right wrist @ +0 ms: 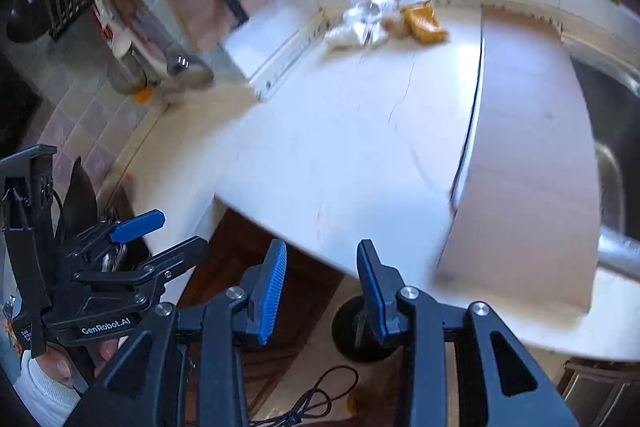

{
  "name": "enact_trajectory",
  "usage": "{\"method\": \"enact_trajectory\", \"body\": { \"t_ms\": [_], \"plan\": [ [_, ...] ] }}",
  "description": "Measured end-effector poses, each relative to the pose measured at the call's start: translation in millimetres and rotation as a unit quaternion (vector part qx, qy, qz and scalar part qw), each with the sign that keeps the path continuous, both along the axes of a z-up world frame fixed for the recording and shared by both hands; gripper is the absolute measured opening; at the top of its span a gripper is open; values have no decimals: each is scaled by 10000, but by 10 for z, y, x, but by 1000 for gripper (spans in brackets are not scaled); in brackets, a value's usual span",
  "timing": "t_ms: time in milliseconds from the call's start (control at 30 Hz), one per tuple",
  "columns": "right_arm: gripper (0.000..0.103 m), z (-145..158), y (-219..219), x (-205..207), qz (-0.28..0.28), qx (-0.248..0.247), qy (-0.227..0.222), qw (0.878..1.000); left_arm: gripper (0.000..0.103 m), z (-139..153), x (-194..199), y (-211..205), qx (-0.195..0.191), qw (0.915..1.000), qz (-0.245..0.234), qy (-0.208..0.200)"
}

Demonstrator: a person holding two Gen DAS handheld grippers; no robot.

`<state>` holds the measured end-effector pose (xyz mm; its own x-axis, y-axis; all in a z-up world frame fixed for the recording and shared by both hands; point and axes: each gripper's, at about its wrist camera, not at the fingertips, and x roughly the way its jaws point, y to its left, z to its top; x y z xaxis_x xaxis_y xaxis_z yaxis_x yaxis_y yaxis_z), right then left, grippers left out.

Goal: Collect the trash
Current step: 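Move both tools back up to the counter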

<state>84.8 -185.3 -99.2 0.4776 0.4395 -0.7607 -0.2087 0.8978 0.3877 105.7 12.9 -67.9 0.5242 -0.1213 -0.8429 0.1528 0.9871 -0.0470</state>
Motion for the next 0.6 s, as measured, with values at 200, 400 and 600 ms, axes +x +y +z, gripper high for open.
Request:
{"method": "enact_trajectory", "body": {
  "t_ms": [200,400,600],
  "plan": [
    [37,403,-287,588,-206,186,-330,9991,90,435,595,-185,151,9990,119,-395],
    [37,743,-492,1232,-405,139,-719,9965,94,658,1317,-445,462,9973,130,-550],
    [48,590,-567,2103,-493,-152,-627,9967,95,442,2105,-681,673,9963,124,-520]
  ]
}}
